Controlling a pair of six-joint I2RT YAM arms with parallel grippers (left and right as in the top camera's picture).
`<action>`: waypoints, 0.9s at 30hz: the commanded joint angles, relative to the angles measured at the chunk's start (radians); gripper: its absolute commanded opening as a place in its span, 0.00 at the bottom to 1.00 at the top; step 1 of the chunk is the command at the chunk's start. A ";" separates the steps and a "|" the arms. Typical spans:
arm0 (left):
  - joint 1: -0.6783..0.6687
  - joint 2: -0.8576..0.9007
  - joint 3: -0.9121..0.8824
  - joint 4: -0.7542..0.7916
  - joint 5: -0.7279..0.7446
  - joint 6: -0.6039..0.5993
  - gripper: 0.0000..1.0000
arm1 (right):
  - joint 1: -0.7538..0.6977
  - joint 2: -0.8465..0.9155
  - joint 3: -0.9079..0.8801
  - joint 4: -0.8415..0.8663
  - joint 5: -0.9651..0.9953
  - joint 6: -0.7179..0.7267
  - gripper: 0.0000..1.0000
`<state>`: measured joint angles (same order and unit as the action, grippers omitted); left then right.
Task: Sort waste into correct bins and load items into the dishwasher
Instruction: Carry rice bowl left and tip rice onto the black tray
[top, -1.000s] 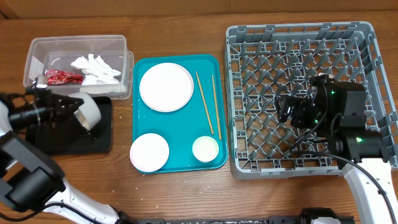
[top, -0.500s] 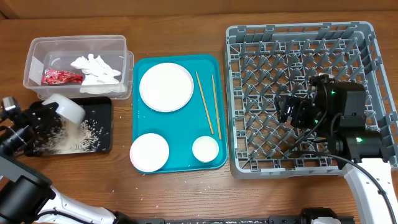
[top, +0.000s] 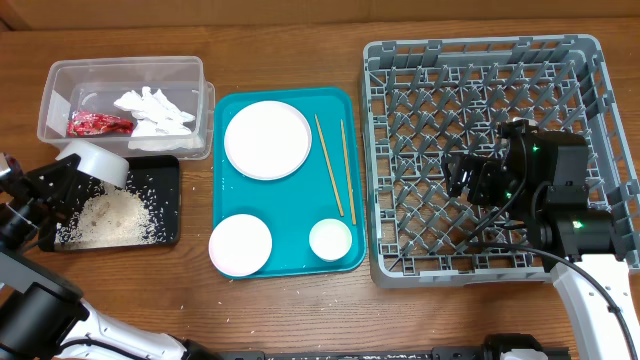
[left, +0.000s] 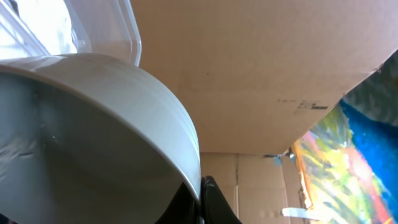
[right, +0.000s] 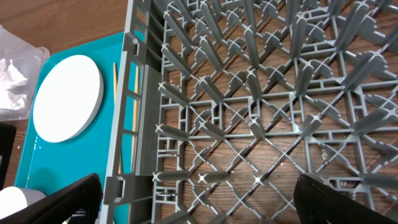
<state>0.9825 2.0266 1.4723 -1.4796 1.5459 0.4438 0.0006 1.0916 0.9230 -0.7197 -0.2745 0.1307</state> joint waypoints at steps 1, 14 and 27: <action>0.007 -0.026 -0.005 0.053 0.035 -0.007 0.04 | -0.002 -0.001 0.027 0.003 -0.008 -0.001 1.00; 0.005 -0.026 -0.005 0.323 -0.045 -0.098 0.04 | -0.002 -0.001 0.027 0.003 -0.008 -0.001 1.00; -0.250 -0.209 0.034 0.146 -0.259 -0.005 0.04 | -0.002 0.000 0.027 0.015 -0.008 -0.001 1.00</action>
<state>0.8616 1.9450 1.4723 -1.3338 1.4094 0.3985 0.0006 1.0916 0.9230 -0.7166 -0.2737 0.1307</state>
